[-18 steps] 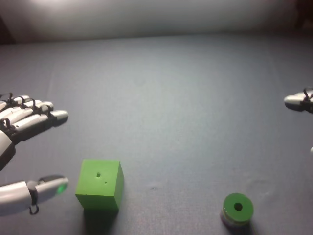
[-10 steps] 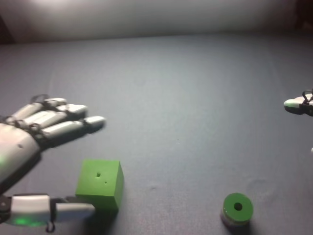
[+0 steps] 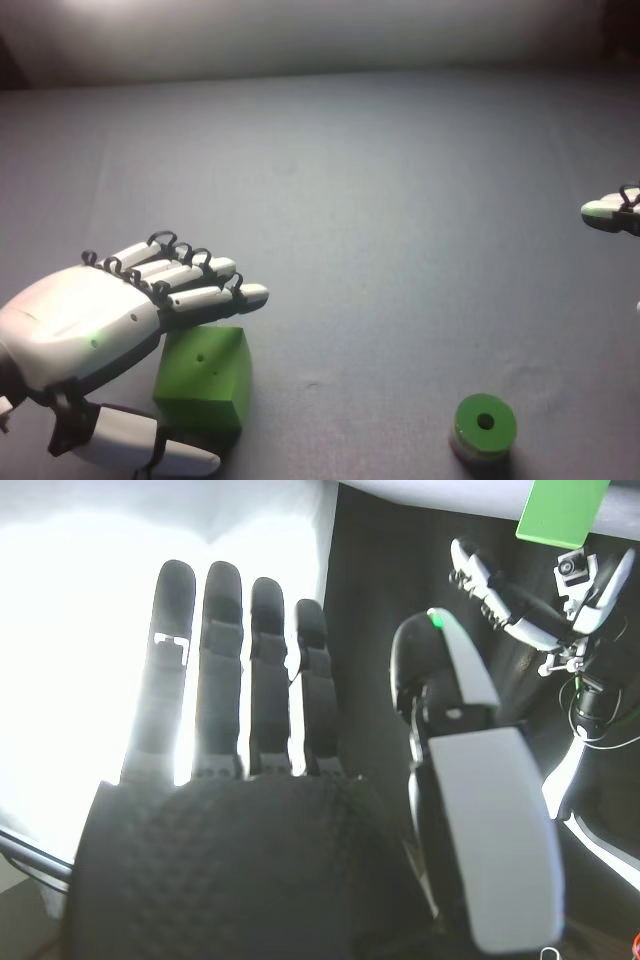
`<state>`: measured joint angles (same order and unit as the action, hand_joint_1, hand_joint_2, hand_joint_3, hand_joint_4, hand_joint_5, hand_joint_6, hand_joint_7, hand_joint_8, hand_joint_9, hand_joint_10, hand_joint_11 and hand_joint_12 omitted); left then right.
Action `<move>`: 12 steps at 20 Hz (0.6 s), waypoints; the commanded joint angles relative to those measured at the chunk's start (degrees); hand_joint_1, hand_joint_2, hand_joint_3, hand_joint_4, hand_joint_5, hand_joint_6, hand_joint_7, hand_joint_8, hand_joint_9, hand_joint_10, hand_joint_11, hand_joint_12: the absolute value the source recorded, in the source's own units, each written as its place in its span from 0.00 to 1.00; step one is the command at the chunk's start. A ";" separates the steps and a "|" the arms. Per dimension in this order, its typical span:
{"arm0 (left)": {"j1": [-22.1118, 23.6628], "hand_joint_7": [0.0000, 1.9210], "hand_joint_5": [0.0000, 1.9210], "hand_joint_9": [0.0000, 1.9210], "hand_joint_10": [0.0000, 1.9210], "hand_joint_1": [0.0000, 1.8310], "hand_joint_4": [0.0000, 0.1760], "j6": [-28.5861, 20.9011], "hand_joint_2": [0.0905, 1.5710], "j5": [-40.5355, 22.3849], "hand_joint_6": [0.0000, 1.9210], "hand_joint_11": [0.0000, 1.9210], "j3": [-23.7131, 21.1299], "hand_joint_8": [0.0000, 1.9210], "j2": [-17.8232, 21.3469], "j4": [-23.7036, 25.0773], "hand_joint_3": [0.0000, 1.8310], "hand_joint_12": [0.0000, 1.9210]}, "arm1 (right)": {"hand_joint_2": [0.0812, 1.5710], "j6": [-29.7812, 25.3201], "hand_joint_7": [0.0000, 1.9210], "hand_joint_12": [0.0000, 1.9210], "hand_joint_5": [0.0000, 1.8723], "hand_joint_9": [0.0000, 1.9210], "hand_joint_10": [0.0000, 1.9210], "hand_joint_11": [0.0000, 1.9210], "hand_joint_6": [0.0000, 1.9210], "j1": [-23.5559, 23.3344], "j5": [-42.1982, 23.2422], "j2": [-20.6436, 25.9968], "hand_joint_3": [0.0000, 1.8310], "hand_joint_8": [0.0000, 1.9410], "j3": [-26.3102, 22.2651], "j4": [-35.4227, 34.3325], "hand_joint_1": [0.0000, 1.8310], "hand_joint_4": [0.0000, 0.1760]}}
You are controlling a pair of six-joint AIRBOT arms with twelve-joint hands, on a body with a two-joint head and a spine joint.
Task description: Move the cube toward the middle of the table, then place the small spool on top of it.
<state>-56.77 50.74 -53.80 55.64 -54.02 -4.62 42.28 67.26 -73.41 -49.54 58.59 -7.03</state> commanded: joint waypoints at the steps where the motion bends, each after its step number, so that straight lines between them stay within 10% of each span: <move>1: 0.41 0.11 0.15 0.12 0.00 0.38 0.85 0.65 0.45 -4.81 0.00 0.00 0.39 0.00 -0.12 -0.98 0.00 0.35 | 0.83 -0.30 0.25 0.39 0.23 0.27 0.01 0.15 0.00 -0.63 -7.17 0.11 0.00 0.00 0.24 -0.74 0.32 0.00; 4: 0.93 0.11 0.16 0.16 0.00 0.40 0.79 1.05 0.46 -3.56 0.00 0.00 1.34 0.00 -1.31 -1.62 0.00 0.44 | 0.83 -0.30 0.25 0.39 0.23 0.27 0.00 0.15 0.00 -0.62 -7.17 0.10 0.00 0.00 0.29 -0.72 0.32 0.00; 8: 2.74 0.31 0.28 0.35 0.03 0.50 0.04 1.04 0.63 -3.60 0.00 0.16 2.16 0.01 -2.77 -1.46 0.00 0.53 | 0.83 -0.30 0.27 0.44 0.24 0.30 0.00 0.15 0.00 -0.62 -7.17 0.10 0.00 0.00 0.33 -0.66 0.30 0.00; 10: 3.61 0.41 0.37 0.39 0.27 0.53 0.00 0.88 0.66 -4.18 0.00 0.24 2.44 0.05 -3.23 -1.24 0.00 0.63 | 0.83 -0.30 0.27 0.44 0.23 0.29 0.00 0.14 0.00 -0.62 -7.17 0.10 0.00 0.00 0.35 -0.65 0.30 0.00; 11: 4.46 0.46 0.41 0.42 0.55 0.65 0.00 0.64 0.73 -4.57 0.41 0.37 2.76 0.60 -3.67 -0.83 0.00 0.66 | 0.83 -0.30 0.28 0.48 0.24 0.31 0.00 0.14 0.00 -0.62 -7.16 0.09 0.00 0.00 0.37 -0.64 0.32 0.00; 12: 4.96 0.46 0.41 0.42 0.55 0.65 0.00 0.48 0.73 -4.73 0.41 0.37 3.04 0.60 -3.95 -0.67 0.00 0.66 | 0.83 -0.30 0.28 0.48 0.24 0.31 0.00 0.14 0.00 -0.62 -7.16 0.09 0.00 0.00 0.39 -0.64 0.32 0.00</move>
<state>-52.18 51.24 -51.64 58.81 -58.00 -5.85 42.28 67.26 -73.41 -49.54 58.61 -6.83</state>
